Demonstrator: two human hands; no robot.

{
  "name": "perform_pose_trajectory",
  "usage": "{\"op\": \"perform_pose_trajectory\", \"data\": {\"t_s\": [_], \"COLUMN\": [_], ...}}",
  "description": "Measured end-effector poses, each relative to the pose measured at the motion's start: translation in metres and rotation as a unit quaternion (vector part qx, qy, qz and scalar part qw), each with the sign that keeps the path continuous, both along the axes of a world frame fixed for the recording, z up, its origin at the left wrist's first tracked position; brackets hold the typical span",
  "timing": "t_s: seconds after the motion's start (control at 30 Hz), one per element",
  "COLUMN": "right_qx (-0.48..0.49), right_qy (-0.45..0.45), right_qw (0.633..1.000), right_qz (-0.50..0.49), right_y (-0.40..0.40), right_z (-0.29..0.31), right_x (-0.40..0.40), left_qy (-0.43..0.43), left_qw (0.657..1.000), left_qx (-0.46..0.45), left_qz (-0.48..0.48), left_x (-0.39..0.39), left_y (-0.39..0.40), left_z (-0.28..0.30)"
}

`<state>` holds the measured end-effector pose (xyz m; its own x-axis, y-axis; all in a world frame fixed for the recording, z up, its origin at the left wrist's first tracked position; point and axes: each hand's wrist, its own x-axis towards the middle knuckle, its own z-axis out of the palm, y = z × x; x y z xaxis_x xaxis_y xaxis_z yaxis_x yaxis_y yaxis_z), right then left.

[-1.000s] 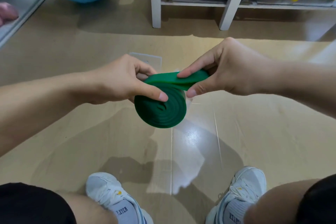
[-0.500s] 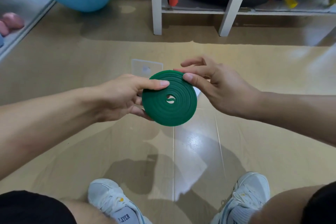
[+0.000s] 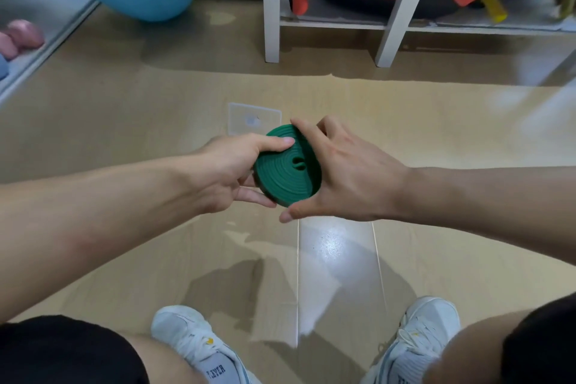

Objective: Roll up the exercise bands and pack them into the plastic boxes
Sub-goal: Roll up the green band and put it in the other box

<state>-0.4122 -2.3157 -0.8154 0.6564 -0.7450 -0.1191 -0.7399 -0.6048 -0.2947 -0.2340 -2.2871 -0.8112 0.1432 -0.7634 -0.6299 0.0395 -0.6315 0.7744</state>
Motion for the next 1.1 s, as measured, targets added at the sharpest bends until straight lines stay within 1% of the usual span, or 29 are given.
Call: {"op": "perform_pose_trajectory", "data": {"t_s": [0.1,0.2,0.23,0.37,0.57,0.67,0.73,0.8,0.83,0.87,0.9,0.93,0.97,1.0,1.03,1.1], "right_qx": [-0.019,-0.103,-0.108,-0.033,-0.012,0.012,0.020,0.005,0.000,-0.002,-0.002,-0.001,0.002,0.006,0.012,0.020], "right_qy": [0.004,0.043,0.045,0.004,-0.034,-0.056,-0.035,0.014,0.040,0.064,0.086,0.104,0.117,0.121,0.119,0.112], "right_qw": [1.000,0.993,0.993,0.999,0.999,0.998,0.999,1.000,0.999,0.997,0.995,0.993,0.992,0.991,0.991,0.991], "right_qz": [-0.001,0.024,0.026,0.018,0.016,0.007,0.010,0.022,0.029,0.036,0.043,0.049,0.055,0.059,0.060,0.069], "right_y": [-0.006,-0.015,-0.016,-0.023,-0.041,-0.066,-0.089,-0.116,-0.130,-0.142,-0.153,-0.162,-0.169,-0.175,-0.179,-0.184], "right_z": [0.001,0.000,-0.001,-0.011,-0.042,-0.054,-0.063,-0.075,-0.083,-0.091,-0.100,-0.109,-0.121,-0.133,-0.146,-0.172], "right_x": [0.006,0.010,0.011,0.012,0.011,0.005,-0.005,-0.019,-0.026,-0.032,-0.035,-0.038,-0.039,-0.039,-0.039,-0.038], "left_qy": [0.000,0.000,0.000,-0.003,0.005,0.033,0.018,-0.047,-0.115,-0.209,-0.310,-0.398,-0.445,-0.461,-0.462,-0.473], "left_qw": [1.000,1.000,1.000,1.000,0.999,0.998,0.997,0.994,0.982,0.947,0.884,0.804,0.736,0.690,0.664,0.624], "left_qx": [0.002,0.006,0.007,0.020,0.036,0.018,0.010,-0.008,-0.021,-0.040,-0.054,-0.061,-0.067,-0.075,-0.078,-0.098], "left_qz": [0.003,0.004,0.006,0.009,-0.005,-0.050,-0.070,-0.100,-0.151,-0.241,-0.345,-0.437,-0.506,-0.554,-0.583,-0.615], "left_x": [-0.002,-0.001,-0.001,0.000,-0.001,-0.001,0.003,0.012,0.018,0.026,0.033,0.036,0.036,0.034,0.029,0.020], "left_y": [-0.005,-0.011,-0.013,-0.018,-0.034,-0.055,-0.072,-0.089,-0.097,-0.104,-0.111,-0.118,-0.125,-0.131,-0.138,-0.150], "left_z": [0.000,-0.001,-0.002,-0.010,-0.031,-0.042,-0.055,-0.079,-0.094,-0.109,-0.125,-0.141,-0.155,-0.169,-0.183,-0.213]}}
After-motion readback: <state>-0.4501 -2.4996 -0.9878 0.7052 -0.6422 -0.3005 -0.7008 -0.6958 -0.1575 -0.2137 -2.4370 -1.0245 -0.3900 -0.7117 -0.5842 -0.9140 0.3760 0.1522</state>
